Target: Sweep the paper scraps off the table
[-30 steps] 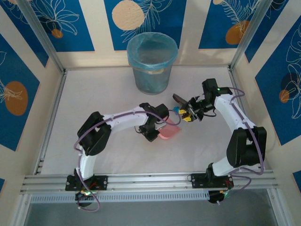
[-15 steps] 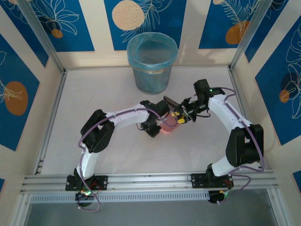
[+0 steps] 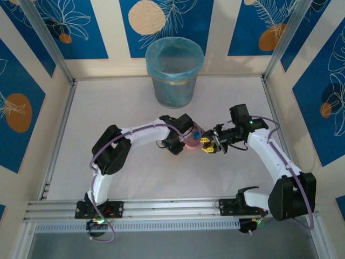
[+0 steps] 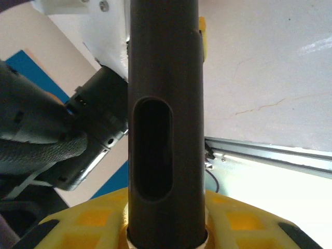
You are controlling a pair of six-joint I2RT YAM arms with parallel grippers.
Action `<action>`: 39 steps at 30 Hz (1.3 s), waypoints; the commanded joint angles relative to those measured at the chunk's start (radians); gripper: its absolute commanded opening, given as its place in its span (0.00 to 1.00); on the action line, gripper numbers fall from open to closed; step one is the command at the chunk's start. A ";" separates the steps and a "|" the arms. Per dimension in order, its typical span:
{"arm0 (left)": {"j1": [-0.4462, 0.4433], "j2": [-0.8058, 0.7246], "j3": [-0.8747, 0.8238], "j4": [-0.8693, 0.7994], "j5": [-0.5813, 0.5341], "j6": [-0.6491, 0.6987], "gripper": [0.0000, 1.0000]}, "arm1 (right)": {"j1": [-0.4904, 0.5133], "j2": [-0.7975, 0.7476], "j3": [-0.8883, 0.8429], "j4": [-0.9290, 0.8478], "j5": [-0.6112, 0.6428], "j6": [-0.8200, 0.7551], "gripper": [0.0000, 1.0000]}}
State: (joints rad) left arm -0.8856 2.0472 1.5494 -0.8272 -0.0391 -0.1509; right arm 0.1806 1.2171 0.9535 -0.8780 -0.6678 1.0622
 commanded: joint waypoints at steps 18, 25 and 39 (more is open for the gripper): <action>0.002 -0.193 -0.092 0.096 -0.078 -0.031 0.00 | -0.290 -0.237 0.029 -0.147 0.107 -0.015 0.00; -0.009 -0.330 -0.113 0.087 -0.105 -0.030 0.00 | -0.313 -0.267 -0.055 -0.146 0.143 -0.023 0.00; -0.003 -0.323 0.304 -0.205 -0.040 -0.104 0.00 | -0.282 -0.284 -0.134 -0.127 0.190 -0.004 0.00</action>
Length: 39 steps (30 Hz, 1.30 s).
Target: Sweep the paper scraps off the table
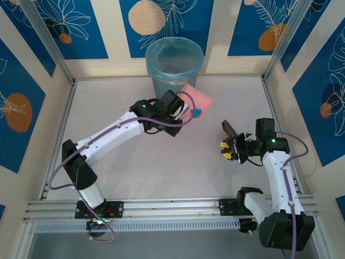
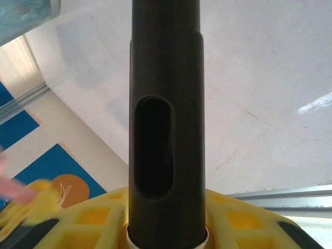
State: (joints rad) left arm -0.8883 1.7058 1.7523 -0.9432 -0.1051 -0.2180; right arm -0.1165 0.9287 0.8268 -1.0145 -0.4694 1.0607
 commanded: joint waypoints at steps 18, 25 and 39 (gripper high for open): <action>0.117 0.197 0.579 -0.074 0.209 -0.225 0.00 | 0.472 0.171 0.021 0.086 0.140 0.029 0.00; 0.225 0.233 0.579 0.074 0.378 -0.415 0.00 | 0.584 0.254 0.080 0.082 0.177 0.004 0.00; 0.351 0.353 0.577 0.533 0.701 -0.889 0.00 | 0.665 0.328 0.110 0.097 0.191 -0.009 0.00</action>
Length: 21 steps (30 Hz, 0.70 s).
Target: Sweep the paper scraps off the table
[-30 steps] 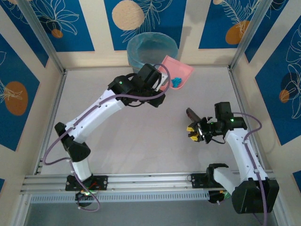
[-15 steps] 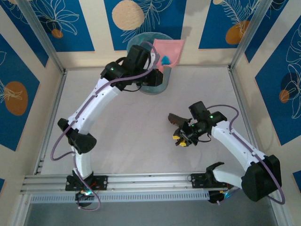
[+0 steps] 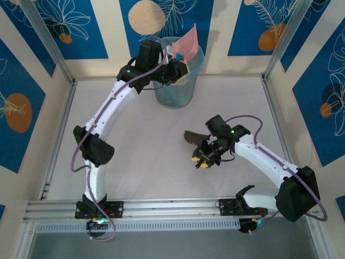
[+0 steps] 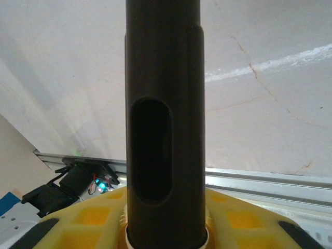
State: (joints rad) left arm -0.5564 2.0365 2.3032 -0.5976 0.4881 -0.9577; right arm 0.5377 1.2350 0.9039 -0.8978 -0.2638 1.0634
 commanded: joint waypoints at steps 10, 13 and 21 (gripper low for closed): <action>0.044 0.062 -0.125 0.616 0.159 -0.476 0.00 | 0.015 0.089 0.073 -0.029 -0.021 -0.064 0.00; 0.046 0.054 -0.187 0.721 0.133 -0.534 0.00 | 0.015 0.113 0.080 -0.030 -0.032 -0.083 0.00; 0.051 0.054 -0.321 1.030 0.047 -0.694 0.00 | 0.011 0.170 0.118 -0.047 -0.052 -0.138 0.00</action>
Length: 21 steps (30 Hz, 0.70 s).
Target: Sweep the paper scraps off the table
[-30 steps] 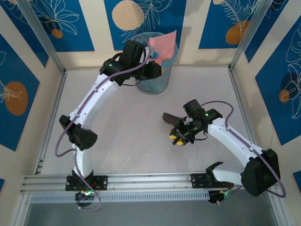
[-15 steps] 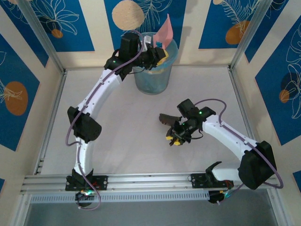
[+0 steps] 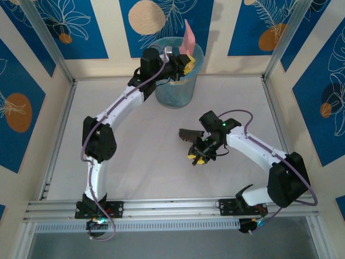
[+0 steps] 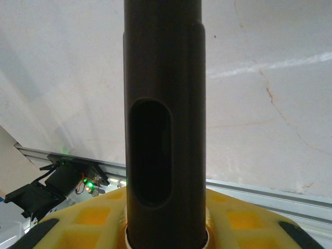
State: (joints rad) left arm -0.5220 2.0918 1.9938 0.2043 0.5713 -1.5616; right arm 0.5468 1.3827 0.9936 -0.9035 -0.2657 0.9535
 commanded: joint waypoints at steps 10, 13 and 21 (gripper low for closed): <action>0.019 0.032 -0.048 0.465 -0.093 -0.220 0.00 | 0.007 0.086 0.093 -0.055 -0.055 -0.045 0.00; 0.019 0.045 -0.067 0.554 -0.126 -0.272 0.00 | 0.010 0.096 0.100 -0.060 -0.056 -0.049 0.00; 0.019 0.066 -0.067 0.686 -0.174 -0.336 0.00 | 0.010 0.111 0.112 -0.060 -0.052 -0.053 0.00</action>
State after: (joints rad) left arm -0.5171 2.1494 1.9305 0.7479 0.4328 -1.8549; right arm 0.5499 1.4776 1.0821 -0.9192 -0.2768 0.9066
